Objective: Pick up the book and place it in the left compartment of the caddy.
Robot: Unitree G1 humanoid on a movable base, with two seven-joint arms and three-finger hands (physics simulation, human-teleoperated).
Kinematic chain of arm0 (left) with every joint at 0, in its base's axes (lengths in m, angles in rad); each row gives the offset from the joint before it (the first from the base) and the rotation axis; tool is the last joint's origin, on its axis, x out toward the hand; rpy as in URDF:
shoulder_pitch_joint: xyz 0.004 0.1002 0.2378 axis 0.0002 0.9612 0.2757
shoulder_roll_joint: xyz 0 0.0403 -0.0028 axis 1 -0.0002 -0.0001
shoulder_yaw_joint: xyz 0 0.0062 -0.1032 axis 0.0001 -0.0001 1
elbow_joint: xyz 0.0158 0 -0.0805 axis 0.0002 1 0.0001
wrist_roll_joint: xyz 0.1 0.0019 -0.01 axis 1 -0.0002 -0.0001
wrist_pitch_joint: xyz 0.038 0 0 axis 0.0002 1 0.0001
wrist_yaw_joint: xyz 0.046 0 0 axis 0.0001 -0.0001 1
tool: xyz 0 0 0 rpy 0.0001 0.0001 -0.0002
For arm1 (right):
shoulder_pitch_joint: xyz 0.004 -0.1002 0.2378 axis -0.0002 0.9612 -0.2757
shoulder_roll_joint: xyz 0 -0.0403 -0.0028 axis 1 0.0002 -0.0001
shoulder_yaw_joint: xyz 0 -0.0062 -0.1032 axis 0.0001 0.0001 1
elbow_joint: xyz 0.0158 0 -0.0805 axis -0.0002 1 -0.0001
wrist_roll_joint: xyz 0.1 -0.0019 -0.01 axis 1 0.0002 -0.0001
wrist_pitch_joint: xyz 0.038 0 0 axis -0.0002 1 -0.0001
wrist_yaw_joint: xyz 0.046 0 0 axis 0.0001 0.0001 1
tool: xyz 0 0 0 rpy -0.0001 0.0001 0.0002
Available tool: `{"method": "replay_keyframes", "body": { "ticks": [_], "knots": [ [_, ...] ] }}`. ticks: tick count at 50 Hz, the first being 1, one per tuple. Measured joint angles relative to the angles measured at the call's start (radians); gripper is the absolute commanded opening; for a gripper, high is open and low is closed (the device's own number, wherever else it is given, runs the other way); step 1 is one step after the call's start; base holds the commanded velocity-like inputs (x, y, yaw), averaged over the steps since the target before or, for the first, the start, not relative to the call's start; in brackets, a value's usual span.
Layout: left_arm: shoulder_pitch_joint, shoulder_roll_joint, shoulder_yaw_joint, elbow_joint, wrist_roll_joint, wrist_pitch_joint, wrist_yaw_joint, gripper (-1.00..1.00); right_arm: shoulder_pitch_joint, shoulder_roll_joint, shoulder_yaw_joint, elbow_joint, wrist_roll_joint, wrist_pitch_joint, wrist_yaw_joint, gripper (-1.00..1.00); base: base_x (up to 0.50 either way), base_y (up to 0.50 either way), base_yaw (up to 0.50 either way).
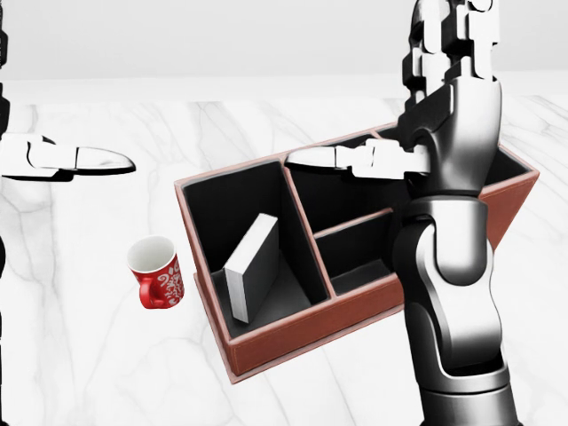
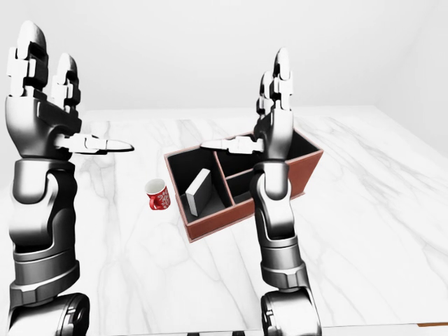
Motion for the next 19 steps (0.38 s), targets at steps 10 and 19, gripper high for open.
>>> {"method": "replay_keyframes", "body": {
  "ticks": [10, 19],
  "knots": [
    [-0.021, 0.005, -0.001, -0.022, -0.009, 0.0, 0.005, 1.0, 0.001, -0.005, -0.004, -0.061, 0.013, 0.0, -0.003, 1.0, 0.0, 0.0, 0.0],
    [-0.024, 0.002, -0.005, -0.031, -0.01, 0.0, 0.009, 1.0, 0.005, -0.002, -0.001, -0.078, 0.014, 0.0, -0.006, 1.0, 0.0, 0.0, 0.0]
  ]
}}
